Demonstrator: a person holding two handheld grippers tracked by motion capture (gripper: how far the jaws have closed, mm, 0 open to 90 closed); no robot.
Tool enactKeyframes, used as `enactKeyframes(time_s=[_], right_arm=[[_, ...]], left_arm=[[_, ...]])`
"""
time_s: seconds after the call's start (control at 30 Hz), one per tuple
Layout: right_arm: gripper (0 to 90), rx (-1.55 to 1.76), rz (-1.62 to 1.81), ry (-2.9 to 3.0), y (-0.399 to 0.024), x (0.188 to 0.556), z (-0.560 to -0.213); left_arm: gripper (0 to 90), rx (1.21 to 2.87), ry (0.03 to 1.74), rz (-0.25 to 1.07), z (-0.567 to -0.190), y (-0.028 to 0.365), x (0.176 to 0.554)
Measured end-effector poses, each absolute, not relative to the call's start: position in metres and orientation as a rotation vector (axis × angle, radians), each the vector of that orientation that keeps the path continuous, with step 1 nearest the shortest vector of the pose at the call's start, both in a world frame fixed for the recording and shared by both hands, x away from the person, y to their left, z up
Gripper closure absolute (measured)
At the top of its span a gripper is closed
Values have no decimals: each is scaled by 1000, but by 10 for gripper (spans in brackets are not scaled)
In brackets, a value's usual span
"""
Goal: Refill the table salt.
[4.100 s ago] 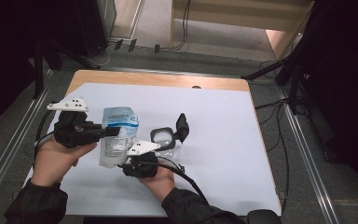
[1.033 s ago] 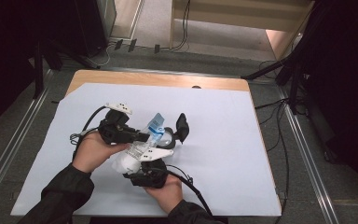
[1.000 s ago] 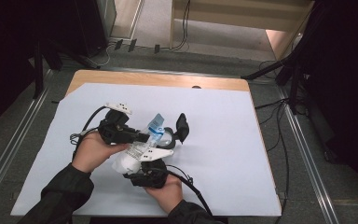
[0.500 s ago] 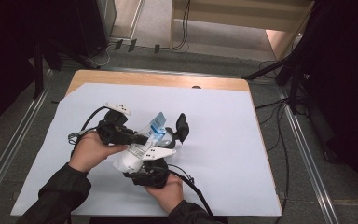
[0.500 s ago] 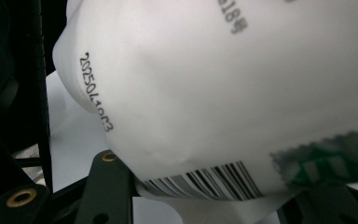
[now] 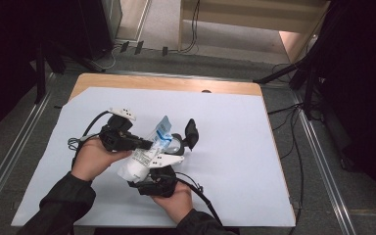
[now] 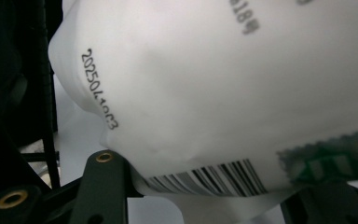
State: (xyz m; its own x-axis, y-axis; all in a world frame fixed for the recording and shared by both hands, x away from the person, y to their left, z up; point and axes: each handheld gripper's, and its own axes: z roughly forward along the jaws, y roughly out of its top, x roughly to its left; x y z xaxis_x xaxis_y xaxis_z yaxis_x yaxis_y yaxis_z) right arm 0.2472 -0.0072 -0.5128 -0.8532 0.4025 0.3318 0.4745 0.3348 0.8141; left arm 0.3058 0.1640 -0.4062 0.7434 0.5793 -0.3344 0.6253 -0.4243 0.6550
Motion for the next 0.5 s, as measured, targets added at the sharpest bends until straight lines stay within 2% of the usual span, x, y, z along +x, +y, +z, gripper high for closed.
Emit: enactKeyframes(time_s=[0.13,0.5], right_arm=[[497,-838,-1551,-2526,-6,246,-512],[548,-877,-1558,-2451,-9,247,-509]], left_arm=[[900,2136,912,-56,-406,162,305],[882,2108,908,-56,-407,160,306]])
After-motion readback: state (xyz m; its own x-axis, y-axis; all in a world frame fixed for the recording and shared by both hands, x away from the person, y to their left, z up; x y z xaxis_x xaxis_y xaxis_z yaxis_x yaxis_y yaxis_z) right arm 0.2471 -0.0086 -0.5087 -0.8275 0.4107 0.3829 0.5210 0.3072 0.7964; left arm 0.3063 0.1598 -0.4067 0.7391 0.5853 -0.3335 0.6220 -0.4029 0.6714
